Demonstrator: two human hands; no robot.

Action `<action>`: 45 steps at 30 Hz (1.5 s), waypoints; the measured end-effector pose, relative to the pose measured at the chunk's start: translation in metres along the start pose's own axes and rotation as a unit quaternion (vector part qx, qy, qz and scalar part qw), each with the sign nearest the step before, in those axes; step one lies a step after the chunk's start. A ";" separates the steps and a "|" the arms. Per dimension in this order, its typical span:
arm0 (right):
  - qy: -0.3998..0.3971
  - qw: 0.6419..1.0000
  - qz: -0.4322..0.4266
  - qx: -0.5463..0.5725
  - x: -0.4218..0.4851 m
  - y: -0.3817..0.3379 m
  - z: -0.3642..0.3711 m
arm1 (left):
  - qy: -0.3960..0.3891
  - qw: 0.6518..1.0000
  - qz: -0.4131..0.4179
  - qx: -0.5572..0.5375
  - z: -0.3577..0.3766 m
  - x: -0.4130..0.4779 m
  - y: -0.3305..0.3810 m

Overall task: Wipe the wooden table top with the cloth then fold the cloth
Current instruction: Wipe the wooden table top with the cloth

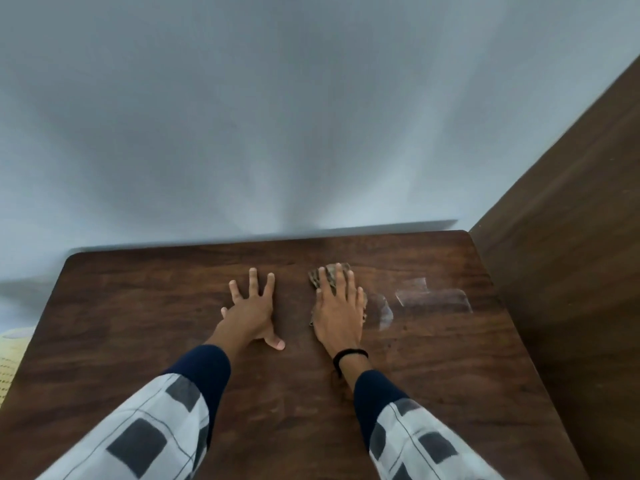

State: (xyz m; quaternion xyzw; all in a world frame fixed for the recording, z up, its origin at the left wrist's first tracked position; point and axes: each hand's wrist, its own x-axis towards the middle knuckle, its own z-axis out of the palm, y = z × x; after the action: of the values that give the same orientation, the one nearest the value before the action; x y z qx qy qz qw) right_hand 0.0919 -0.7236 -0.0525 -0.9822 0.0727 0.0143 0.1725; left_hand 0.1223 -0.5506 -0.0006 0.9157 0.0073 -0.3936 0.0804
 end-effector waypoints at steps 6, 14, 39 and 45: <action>-0.029 0.999 0.024 0.028 0.074 0.005 -0.022 | 0.001 1.000 0.002 -0.007 0.002 -0.001 -0.003; -0.012 0.998 -0.051 0.016 0.046 -0.021 0.001 | -0.023 1.000 -0.016 -0.009 -0.004 0.001 0.005; 0.007 1.000 -0.005 0.028 -0.017 -0.001 0.003 | -0.034 0.999 -0.016 -0.006 -0.016 -0.018 0.016; -0.007 1.000 0.017 0.007 0.056 0.031 -0.030 | -0.035 0.999 -0.018 -0.007 -0.015 -0.019 0.017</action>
State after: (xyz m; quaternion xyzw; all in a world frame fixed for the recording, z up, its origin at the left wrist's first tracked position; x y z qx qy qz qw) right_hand 0.1426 -0.7706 -0.0377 -0.9795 0.0884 0.0239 0.1794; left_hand 0.1210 -0.5637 0.0258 0.9006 0.0236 -0.4267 0.0796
